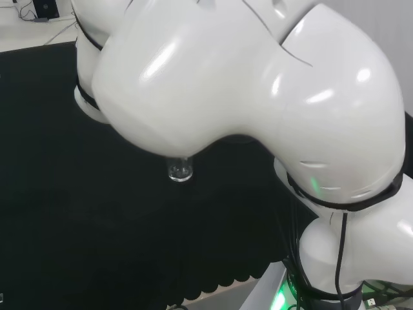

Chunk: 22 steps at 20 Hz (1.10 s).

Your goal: Pour the water from the handheld beaker into the one on the table.

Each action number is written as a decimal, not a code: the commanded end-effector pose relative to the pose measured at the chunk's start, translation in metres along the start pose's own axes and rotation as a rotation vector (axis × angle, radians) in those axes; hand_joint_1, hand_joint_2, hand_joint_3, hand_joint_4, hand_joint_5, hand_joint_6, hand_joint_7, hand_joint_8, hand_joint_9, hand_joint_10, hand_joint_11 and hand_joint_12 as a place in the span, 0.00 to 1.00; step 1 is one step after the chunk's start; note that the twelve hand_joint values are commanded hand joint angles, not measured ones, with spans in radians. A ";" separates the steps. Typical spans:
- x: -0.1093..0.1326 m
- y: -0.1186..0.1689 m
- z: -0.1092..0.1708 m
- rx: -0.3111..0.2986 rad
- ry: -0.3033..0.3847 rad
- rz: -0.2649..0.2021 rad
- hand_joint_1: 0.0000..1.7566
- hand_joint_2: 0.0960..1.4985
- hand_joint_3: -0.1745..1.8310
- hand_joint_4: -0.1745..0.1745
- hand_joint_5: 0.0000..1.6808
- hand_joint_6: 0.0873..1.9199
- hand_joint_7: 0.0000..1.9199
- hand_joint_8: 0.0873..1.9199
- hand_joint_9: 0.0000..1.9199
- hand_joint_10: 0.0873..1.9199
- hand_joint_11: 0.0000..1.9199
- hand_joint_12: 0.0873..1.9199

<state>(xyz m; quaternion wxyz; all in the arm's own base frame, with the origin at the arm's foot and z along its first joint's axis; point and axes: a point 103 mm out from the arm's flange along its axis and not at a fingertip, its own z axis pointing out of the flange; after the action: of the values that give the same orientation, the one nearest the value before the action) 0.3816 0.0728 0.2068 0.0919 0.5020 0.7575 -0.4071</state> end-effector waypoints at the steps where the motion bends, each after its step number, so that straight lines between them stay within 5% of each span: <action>1: 0.002 0.001 -0.002 0.023 -0.033 0.019 0.81 0.66 0.00 0.00 0.79 0.18 0.66 0.22 0.78 0.09 0.65 0.49; 22: 0.011 0.000 -0.016 0.071 -0.107 0.048 0.81 0.66 0.00 0.00 0.79 0.19 0.66 0.22 0.78 0.10 0.65 0.50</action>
<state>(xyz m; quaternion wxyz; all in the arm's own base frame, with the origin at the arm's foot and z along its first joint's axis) 0.3811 0.0905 0.2113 0.1239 0.5011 0.7256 -0.4551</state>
